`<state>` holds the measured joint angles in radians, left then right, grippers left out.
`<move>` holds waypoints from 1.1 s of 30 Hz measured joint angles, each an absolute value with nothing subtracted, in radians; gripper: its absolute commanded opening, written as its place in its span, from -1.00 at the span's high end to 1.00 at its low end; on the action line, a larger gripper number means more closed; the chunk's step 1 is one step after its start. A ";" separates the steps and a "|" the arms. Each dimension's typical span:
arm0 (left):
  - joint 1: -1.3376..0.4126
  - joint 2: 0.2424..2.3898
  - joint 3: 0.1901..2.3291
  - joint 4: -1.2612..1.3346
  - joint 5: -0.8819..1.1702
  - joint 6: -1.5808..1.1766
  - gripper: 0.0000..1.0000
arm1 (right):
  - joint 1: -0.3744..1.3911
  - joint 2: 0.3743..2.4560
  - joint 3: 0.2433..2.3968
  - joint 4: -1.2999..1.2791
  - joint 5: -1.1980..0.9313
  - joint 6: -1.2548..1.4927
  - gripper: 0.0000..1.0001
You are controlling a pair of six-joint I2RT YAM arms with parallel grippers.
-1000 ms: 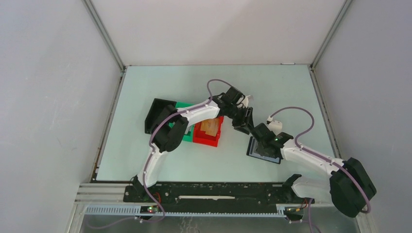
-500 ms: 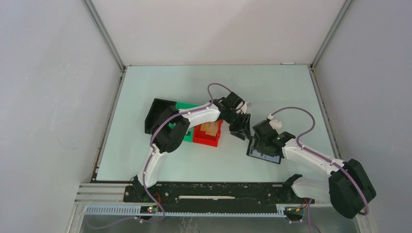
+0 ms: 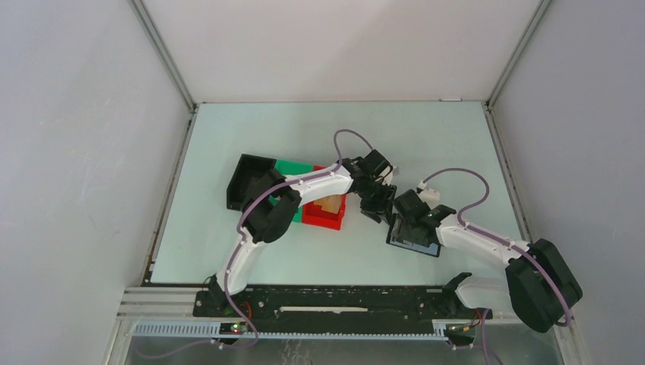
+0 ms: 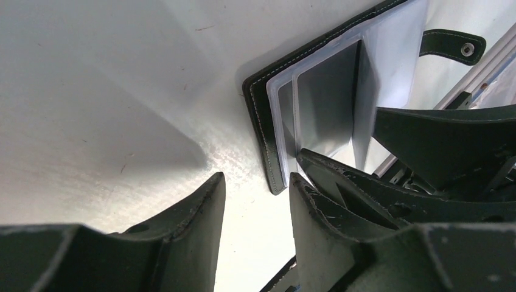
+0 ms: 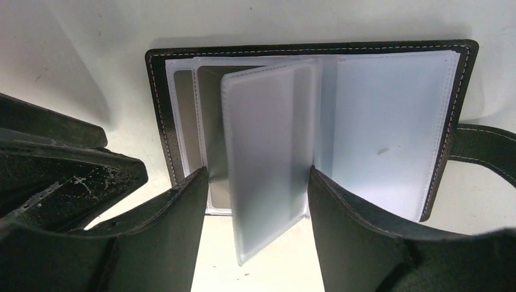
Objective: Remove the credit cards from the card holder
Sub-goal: Remove the credit card from the card holder.
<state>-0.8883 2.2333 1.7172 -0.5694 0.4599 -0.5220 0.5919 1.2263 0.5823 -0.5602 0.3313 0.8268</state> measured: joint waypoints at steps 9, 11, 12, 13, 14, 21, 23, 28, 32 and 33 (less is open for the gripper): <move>-0.897 2.242 1.732 -0.588 0.447 -0.514 0.03 | 0.590 1.180 0.582 -0.612 0.365 0.841 -0.30; -0.897 2.244 1.732 -0.590 0.447 -0.514 0.03 | 0.587 1.172 0.582 -0.619 0.366 0.841 -0.23; -0.897 2.245 1.732 -0.590 0.447 -0.514 0.03 | 0.584 1.168 0.582 -0.621 0.366 0.842 -0.20; -0.897 2.245 1.732 -0.591 0.447 -0.514 0.03 | 0.581 1.163 0.581 -0.621 0.367 0.844 -0.17; -0.897 2.245 1.732 -0.591 0.447 -0.514 0.03 | 0.577 1.158 0.579 -0.621 0.368 0.844 -0.12; -0.897 2.245 1.732 -0.592 0.447 -0.514 0.04 | 0.570 1.131 0.568 -0.638 0.378 0.854 0.05; -0.897 2.245 1.732 -0.594 0.447 -0.513 0.03 | 0.570 1.113 0.567 -0.653 0.385 0.859 0.12; -0.897 2.245 1.732 -0.594 0.447 -0.513 0.04 | 0.565 1.042 0.566 -0.696 0.409 0.874 0.27; -0.897 2.245 1.732 -0.594 0.447 -0.510 0.04 | 0.542 0.997 0.565 -0.734 0.418 0.891 0.44; -0.897 2.245 1.732 -0.594 0.447 -0.506 0.03 | 0.533 0.992 0.565 -0.742 0.417 0.899 0.46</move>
